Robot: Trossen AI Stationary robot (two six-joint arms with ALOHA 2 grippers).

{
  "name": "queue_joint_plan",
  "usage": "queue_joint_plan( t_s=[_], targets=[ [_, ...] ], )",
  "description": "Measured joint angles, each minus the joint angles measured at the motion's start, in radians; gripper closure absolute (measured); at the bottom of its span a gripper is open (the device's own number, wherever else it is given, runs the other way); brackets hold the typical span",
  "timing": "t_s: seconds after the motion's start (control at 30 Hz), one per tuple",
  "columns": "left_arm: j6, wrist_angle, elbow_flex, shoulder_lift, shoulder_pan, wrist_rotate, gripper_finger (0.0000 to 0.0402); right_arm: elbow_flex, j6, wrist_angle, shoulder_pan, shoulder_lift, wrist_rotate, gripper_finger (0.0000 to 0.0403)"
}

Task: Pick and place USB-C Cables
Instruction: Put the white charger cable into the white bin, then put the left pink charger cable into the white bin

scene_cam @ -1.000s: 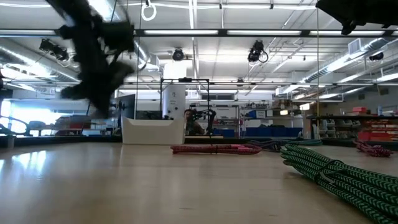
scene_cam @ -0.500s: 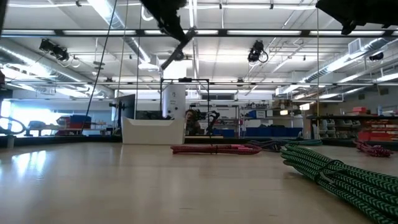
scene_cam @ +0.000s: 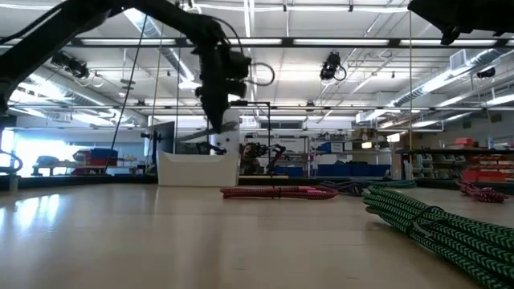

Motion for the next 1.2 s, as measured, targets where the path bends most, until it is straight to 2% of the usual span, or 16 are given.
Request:
queue_joint_plan(
  t_s=[0.2,0.4,0.5,0.63,0.83,0.93,1.2],
  targets=[
    [0.055,0.069,-0.132,0.001,0.008,-0.059,0.0368,0.000,0.000,0.000,0.000,0.000,0.000,0.0389],
    [0.076,0.255,-0.268,0.001,0.007,-0.069,0.0356,0.000,0.000,0.000,0.000,0.000,0.000,0.0389],
    [0.082,0.352,-0.320,0.001,0.002,-0.112,0.0355,0.000,0.000,0.000,0.000,0.000,0.000,0.0389],
    [0.085,0.447,-0.366,0.001,0.001,-0.194,0.0353,0.000,0.000,0.000,0.000,0.000,0.000,0.0389],
    [0.076,0.468,-0.369,0.001,0.002,-0.207,0.0347,0.000,0.000,0.000,0.000,0.000,0.000,0.0389],
    [0.070,0.474,-0.369,0.001,0.001,-0.255,0.0326,0.000,0.000,0.000,0.000,0.000,0.000,0.0389],
    [0.028,0.438,-0.360,-0.030,-0.007,-0.357,0.0234,0.000,0.000,0.000,0.000,0.000,0.000,0.0389]
  ],
)
